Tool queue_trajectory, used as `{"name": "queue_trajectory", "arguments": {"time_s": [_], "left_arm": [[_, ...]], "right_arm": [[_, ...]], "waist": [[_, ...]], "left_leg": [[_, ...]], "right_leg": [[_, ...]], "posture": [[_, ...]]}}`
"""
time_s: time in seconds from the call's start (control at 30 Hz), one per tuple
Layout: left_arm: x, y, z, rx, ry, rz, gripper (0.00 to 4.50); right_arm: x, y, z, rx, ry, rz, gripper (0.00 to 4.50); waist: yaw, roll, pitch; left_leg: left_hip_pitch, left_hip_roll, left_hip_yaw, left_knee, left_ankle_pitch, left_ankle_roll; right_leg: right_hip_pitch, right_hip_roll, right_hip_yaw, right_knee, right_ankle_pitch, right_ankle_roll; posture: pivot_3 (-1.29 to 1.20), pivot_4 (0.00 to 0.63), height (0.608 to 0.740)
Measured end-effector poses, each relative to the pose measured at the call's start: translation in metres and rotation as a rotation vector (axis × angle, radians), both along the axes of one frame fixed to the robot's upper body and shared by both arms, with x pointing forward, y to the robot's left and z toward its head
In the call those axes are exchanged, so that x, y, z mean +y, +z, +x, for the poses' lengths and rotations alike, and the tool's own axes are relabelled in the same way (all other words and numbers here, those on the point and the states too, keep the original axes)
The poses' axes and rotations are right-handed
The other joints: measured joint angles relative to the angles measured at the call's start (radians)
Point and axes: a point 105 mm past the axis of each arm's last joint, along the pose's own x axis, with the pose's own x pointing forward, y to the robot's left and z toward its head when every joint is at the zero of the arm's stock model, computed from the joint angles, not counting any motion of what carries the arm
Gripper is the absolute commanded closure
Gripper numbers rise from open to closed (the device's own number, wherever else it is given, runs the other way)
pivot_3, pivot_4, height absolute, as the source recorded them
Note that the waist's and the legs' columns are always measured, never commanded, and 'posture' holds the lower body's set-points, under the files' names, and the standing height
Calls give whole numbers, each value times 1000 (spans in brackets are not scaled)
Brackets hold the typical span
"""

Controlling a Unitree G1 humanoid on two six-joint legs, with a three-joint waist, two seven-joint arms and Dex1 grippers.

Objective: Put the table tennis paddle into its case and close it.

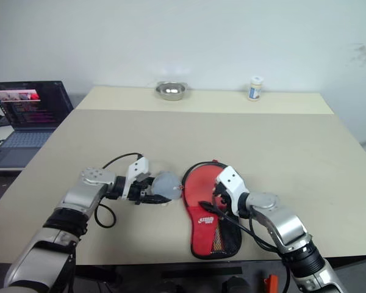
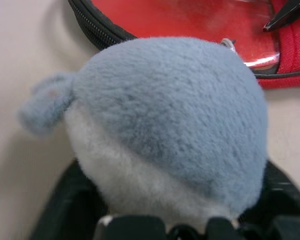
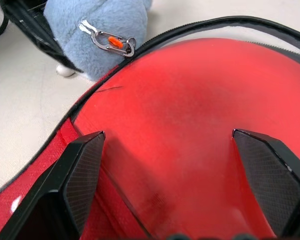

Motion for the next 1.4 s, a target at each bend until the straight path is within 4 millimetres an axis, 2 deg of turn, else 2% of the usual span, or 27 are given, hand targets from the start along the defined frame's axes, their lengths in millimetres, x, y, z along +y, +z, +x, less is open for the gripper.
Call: {"name": "queue_trajectory", "arguments": {"time_s": [0.1, 0.2, 0.4, 0.53, 0.73, 0.97, 1.17, 1.4], "left_arm": [[1, 2, 1, 13, 20, -19, 3134], [2, 5, 2, 22, 41, -31, 3673], [9, 14, 18, -17, 166, -8, 3814], [24, 35, 55, -110, 354, 65, 3828], [20, 31, 80, -160, 421, 177, 3875], [-1, 25, 98, -276, 415, 330, 3876], [-23, 26, 111, -418, 435, 436, 3904], [-71, 48, 120, -628, 363, 481, 3908]], "right_arm": [[1, -1, 1, -1, -6, -1, 0], [2, -3, 2, 1, -8, -3, 0], [4, -6, 4, -8, -6, -26, 0], [5, -8, 5, -9, -6, -26, 0], [8, -8, 5, -10, 6, -29, 0], [4, -14, 4, 15, -10, -41, 0], [2, -15, 1, 23, -12, -54, 0], [4, -14, -5, 25, 10, -60, 0]], "waist": [[0, 0, 0], [0, 0, 0], [0, -1, -1], [-1, -3, -2], [-4, -3, -2], [9, -4, -3], [25, -5, -4], [19, -5, -4]], "left_leg": [[0, 0, 0, 0, 0, 0], [0, 0, 0, 0, 0, 0], [2, 0, -1, 2, 0, 0], [4, 0, 0, 2, 0, 0], [5, 0, 1, 2, 0, 0], [16, -1, 1, 2, 1, 0], [16, -1, 1, 2, 3, 0], [13, 0, 3, -1, 1, -1]], "right_leg": [[0, 0, 0, 0, 0, 0], [0, 0, 0, 1, 0, 0], [1, 0, 0, 4, 0, 1], [1, 0, 0, 7, -2, 3], [1, 0, 0, 8, -1, 2], [11, 0, 0, 9, -3, 4], [11, -1, 0, 11, -1, 2], [7, 0, 1, 8, -2, 2]], "posture": [[0, 150, 740], [0, 150, 740], [0, 150, 740], [0, 150, 740], [0, 150, 740], [0, 150, 740], [0, 150, 740], [0, 150, 740]]}}
